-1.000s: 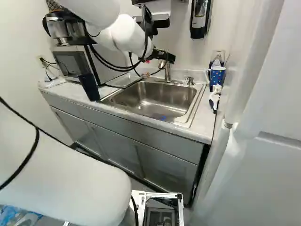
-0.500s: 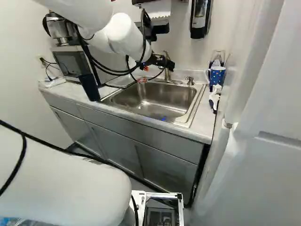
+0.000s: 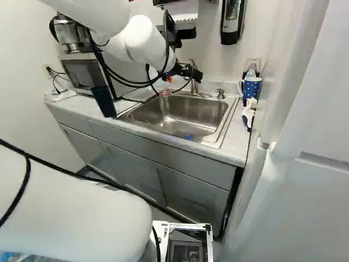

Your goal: Rinse the cup and place it in the tray

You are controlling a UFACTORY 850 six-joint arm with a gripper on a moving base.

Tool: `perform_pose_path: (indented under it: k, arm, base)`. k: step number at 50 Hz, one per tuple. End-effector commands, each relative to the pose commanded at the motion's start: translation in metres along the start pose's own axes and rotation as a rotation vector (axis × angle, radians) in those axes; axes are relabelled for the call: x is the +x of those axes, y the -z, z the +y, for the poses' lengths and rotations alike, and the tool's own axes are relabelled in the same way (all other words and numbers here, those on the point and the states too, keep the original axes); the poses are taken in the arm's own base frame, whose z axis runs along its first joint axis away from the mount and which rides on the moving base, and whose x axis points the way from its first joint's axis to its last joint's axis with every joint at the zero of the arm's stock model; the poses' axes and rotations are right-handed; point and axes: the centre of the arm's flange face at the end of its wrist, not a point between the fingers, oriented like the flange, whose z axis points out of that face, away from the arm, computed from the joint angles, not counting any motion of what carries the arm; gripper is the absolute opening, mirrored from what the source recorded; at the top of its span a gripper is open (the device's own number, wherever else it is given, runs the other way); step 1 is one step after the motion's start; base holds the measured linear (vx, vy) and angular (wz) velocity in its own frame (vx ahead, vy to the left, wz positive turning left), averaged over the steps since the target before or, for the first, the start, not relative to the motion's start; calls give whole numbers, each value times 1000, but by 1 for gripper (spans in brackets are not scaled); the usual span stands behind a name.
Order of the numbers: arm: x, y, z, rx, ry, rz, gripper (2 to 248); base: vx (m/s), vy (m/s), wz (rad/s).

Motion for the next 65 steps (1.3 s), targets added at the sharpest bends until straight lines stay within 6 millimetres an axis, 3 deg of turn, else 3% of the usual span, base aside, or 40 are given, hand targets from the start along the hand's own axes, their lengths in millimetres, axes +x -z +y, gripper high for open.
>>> perform_pose_path:
  k: [31,65]
  arm:
    - [0,0,0,0,0,0,247]
    - [10,-15,-3,7,4,-18,247]
  base:
    - [0,0,0]
    - [0,0,0]
